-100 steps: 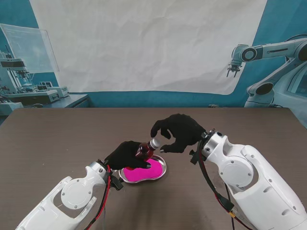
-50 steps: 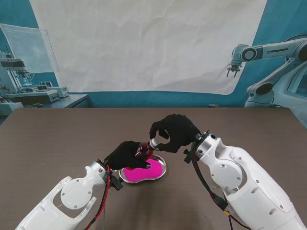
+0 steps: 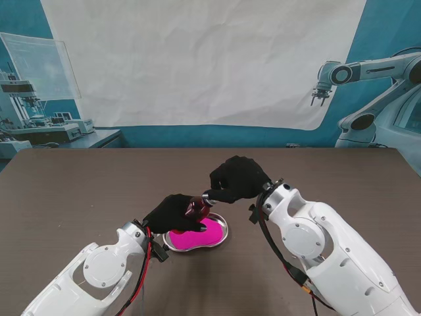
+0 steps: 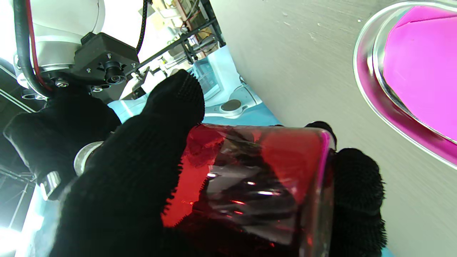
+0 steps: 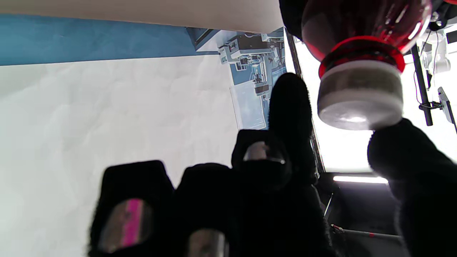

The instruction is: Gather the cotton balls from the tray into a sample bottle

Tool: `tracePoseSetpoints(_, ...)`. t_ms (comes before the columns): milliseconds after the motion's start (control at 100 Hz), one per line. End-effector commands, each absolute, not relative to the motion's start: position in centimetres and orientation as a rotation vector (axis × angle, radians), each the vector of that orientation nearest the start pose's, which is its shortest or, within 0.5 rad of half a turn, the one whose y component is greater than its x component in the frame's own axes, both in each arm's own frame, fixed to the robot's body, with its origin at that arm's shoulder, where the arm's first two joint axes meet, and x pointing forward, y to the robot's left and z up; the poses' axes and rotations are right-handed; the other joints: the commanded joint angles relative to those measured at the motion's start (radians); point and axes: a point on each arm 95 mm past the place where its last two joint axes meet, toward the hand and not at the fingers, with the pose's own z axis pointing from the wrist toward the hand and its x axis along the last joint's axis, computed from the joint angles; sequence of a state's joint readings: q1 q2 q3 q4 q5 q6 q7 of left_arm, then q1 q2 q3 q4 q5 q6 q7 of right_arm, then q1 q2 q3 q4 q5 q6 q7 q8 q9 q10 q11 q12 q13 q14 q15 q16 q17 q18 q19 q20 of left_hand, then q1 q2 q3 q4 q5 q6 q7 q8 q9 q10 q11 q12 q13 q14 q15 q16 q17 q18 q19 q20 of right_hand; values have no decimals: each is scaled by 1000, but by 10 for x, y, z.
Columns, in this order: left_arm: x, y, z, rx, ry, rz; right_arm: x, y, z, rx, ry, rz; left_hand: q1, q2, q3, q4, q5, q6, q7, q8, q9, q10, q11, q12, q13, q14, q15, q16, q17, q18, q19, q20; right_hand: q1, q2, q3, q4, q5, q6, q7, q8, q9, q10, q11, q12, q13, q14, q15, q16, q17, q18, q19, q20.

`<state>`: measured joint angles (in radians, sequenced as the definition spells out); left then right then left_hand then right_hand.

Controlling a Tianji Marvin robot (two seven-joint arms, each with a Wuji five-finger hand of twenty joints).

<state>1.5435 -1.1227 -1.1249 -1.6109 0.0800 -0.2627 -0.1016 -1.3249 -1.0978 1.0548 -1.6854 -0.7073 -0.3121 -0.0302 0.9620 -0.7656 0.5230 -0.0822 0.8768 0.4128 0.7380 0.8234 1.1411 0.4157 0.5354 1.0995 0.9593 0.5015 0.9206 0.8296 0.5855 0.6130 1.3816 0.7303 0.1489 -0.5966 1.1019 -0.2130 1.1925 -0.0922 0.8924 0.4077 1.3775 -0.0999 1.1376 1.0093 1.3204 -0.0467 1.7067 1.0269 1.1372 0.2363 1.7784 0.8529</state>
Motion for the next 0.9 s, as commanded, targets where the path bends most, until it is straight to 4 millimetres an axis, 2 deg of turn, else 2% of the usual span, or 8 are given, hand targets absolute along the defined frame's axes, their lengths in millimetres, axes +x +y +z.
tracePoseSetpoints(0,384,-62,-311,-1879,1224,-2360,418,93,-215,880,1538,2127,270,469,340,18,156,-141,167,17,53,-33,10,9,26,23,64,25,-6,-91,98,41,-29,66,-47,50,80,61,-16,16,67,-21,43,-29,-5,-33,91,19,36,-16,145,1)
tracePoseSetpoints(170,384,-62,-311,-1879,1223,-2355,417,86,-209,877,1519,2126,270,469,340,18,158,-140,167,17,53,-33,9,9,25,22,64,26,-7,-90,98,41,-65,109,-154,58,-206,76,-241,-37,-55,-21,-80,-1,-3,-57,0,-27,18,-3,33,-37)
tracePoseSetpoints(310,384,-62,-311,-1879,1226,-2356,416,79,-205,887,1574,2183,270,470,340,18,156,-140,166,17,53,-33,9,8,25,21,63,25,-7,-90,98,41,-31,-141,15,18,-395,38,-247,-58,-209,-27,-81,7,-2,-54,-95,-82,-84,-13,-52,-3)
tracePoseSetpoints(480,384,-62,-311,-1880,1228,-2356,416,74,-205,861,1625,2201,270,470,340,18,156,-141,166,17,53,-33,9,8,26,21,64,26,-7,-90,98,41,65,-393,167,-13,-398,6,-197,-78,-256,-31,-67,-14,-1,-66,-137,-102,-114,-18,-82,16)
tracePoseSetpoints(680,384,-63,-311,-1881,1231,-2355,416,78,-211,852,1623,2205,270,470,339,18,156,-141,168,18,53,-33,9,8,25,21,63,26,-7,-90,98,41,139,-475,213,-12,-338,3,-161,-74,-222,-36,-52,-19,0,-81,-110,-87,-75,-8,-80,15)
tracePoseSetpoints(810,384,-63,-311,-1878,1231,-2355,417,84,-216,834,1582,2217,270,470,339,18,155,-141,167,18,52,-33,9,8,24,20,63,26,-6,-91,98,41,180,-464,231,-6,-233,-2,-108,-54,-148,-43,-38,-22,-1,-88,-60,-60,-12,8,-58,6)
tracePoseSetpoints(850,384,-63,-311,-1878,1230,-2355,417,86,-217,837,1568,2221,270,470,339,18,155,-142,167,18,53,-33,9,8,25,20,63,26,-6,-92,98,41,201,-463,220,-102,-211,-9,-44,-148,-124,-42,-37,-19,-1,-90,-42,-46,3,14,-41,-11)
tracePoseSetpoints(890,384,-62,-311,-1878,1229,-2354,417,87,-218,841,1558,2223,271,470,340,18,156,-139,167,18,52,-32,9,8,24,21,63,26,-6,-93,99,41,209,-461,209,-146,-197,-11,-5,-187,-103,-42,-36,-19,-1,-87,-26,-38,9,11,-21,-6)
